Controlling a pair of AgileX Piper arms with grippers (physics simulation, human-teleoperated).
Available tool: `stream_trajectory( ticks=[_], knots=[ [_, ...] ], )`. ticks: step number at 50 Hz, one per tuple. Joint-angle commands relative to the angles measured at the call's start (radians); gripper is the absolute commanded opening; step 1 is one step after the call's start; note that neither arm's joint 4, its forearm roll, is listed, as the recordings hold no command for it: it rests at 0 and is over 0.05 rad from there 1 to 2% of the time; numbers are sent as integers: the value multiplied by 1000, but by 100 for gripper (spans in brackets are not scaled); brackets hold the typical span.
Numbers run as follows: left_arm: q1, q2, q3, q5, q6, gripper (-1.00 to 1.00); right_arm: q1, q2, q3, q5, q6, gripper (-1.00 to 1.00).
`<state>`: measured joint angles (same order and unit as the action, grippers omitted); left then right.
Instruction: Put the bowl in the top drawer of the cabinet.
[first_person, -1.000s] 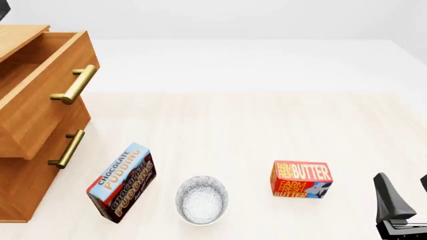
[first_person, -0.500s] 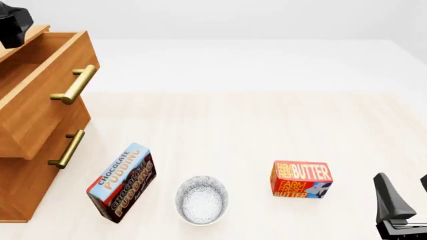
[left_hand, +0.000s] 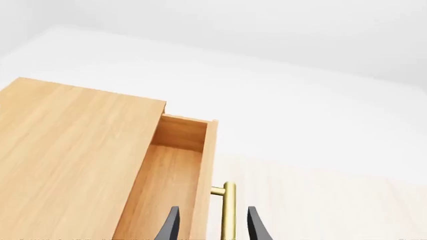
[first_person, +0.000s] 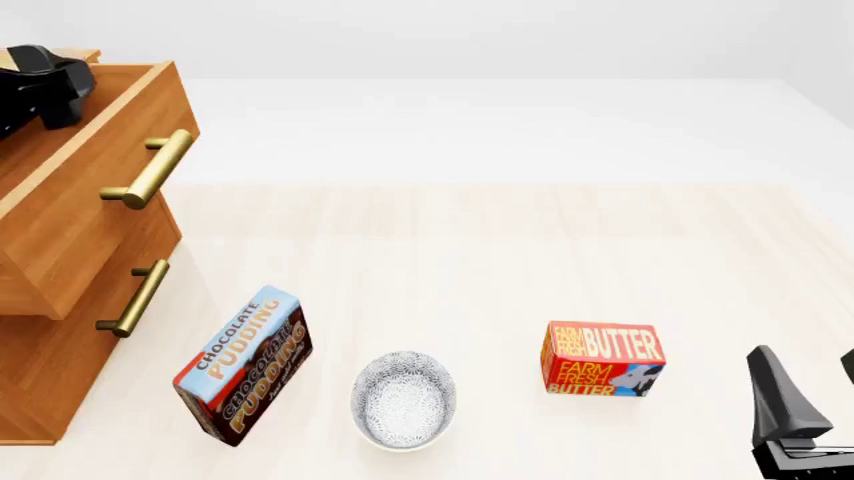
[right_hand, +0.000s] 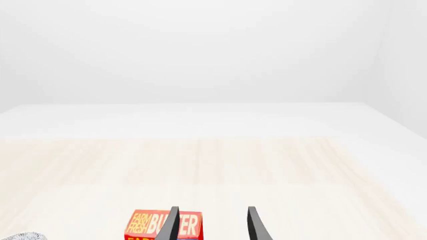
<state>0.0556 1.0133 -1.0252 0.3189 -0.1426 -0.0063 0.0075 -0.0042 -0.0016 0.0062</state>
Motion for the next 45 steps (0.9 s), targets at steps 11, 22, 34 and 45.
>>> stream_trajectory(
  ticks=[11, 22, 34, 45],
  knots=[
    [5, 33, 30, -20, -18, 100, 0, 0, 0, 0, 0, 100],
    [-9, 50, 60, -33, -53, 100, 0, 0, 0, 0, 0, 100],
    [-22, 57, 81, -36, -70, 100, 0, 0, 0, 0, 0, 100],
    [-50, 60, 90, -24, -61, 100, 0, 0, 0, 0, 0, 100]
  ],
)
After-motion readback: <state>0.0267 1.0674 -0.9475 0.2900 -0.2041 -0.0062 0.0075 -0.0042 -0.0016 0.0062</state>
